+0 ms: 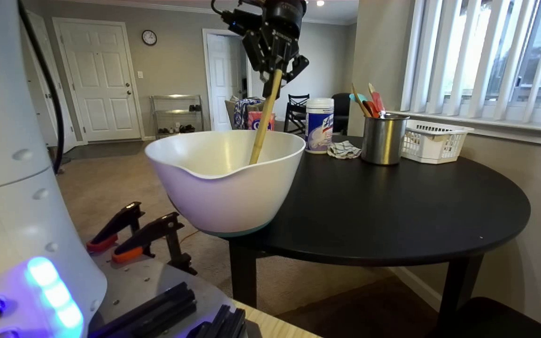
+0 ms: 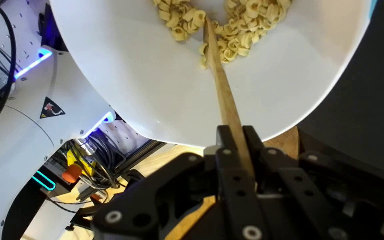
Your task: Pick up the wooden spoon in the white bowl and mix the substance in the white bowl
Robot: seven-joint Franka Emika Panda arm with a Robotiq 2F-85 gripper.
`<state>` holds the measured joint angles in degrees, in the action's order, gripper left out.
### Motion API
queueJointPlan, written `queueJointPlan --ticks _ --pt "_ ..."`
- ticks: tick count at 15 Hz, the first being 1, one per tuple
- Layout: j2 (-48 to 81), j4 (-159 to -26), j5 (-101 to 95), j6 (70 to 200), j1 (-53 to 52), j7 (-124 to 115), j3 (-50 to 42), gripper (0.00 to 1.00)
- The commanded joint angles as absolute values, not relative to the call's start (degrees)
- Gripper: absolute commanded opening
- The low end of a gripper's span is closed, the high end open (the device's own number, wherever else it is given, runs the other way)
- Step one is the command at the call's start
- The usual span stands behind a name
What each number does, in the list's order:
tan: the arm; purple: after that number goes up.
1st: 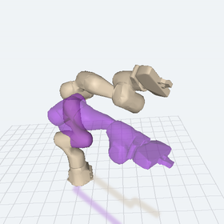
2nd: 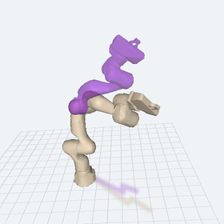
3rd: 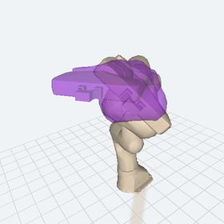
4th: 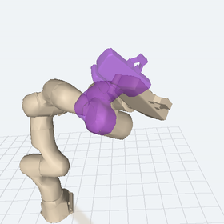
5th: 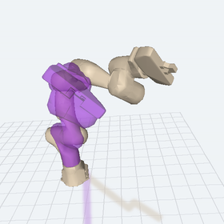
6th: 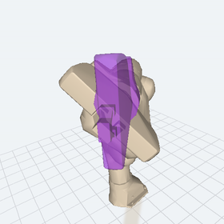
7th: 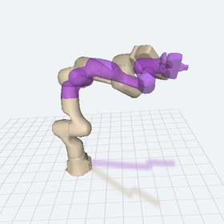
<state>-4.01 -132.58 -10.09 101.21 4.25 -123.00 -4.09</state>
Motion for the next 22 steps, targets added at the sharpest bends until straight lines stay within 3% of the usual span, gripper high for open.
queueJointPlan --ticks 1,11,17,18,20,22 --pt "-5.22 -133.9 -11.73 106.71 4.61 -128.3 -3.5 0.03" --pt "-7.8 -133.66 0.58 109.3 -0.81 -134.01 2.31 0.03" --pt "-7.42 -134.41 -3.04 111.21 0.59 -134.95 1.17 0.03" --pt "-7.14 -134.42 -2.96 111.51 0.93 -134.75 0.87 0.36" --pt "-6.92 -134.42 -2.55 112.04 1.31 -134.44 0.31 0.41" --pt "-6.62 -134.52 -1.32 113.39 1.76 -134.01 -0.41 0.55"
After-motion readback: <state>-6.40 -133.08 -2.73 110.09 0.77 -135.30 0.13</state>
